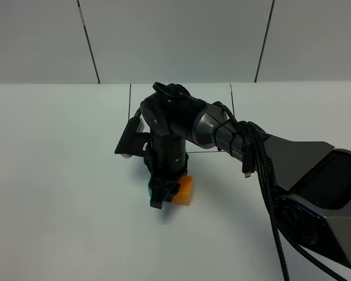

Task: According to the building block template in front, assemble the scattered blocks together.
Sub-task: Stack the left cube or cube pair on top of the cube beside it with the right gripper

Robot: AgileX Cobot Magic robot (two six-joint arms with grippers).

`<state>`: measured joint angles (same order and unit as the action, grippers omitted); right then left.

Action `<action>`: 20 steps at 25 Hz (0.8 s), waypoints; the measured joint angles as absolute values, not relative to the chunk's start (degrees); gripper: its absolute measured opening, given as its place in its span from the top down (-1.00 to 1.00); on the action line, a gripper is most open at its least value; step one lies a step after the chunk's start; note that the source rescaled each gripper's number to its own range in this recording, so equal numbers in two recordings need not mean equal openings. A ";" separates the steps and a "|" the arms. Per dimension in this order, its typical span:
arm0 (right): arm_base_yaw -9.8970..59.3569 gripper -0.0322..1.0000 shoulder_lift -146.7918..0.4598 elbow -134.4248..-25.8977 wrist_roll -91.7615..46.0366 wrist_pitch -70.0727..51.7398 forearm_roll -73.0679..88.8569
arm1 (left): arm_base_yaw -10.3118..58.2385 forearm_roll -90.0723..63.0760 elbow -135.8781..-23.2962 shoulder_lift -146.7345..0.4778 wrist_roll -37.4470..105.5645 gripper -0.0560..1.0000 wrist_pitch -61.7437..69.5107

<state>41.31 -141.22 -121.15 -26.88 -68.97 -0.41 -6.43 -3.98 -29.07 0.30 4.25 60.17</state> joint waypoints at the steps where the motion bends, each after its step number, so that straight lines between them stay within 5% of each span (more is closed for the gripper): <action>1: 41.31 0.90 -140.68 -121.15 -22.06 -69.23 -0.41 | -6.43 -3.98 -29.07 0.30 4.25 -0.29 60.17; 9: 41.19 0.90 -136.02 -121.19 12.41 -69.48 -0.43 | -6.43 -3.98 -29.07 0.30 4.25 -0.29 60.17; 20: 41.31 0.90 -136.02 -120.94 37.11 -68.10 -5.52 | -6.43 -3.98 -29.07 0.30 4.20 -0.29 60.17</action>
<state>41.31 -136.02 -120.94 37.11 -68.10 -5.52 -6.43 -3.98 -29.07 0.30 4.20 60.17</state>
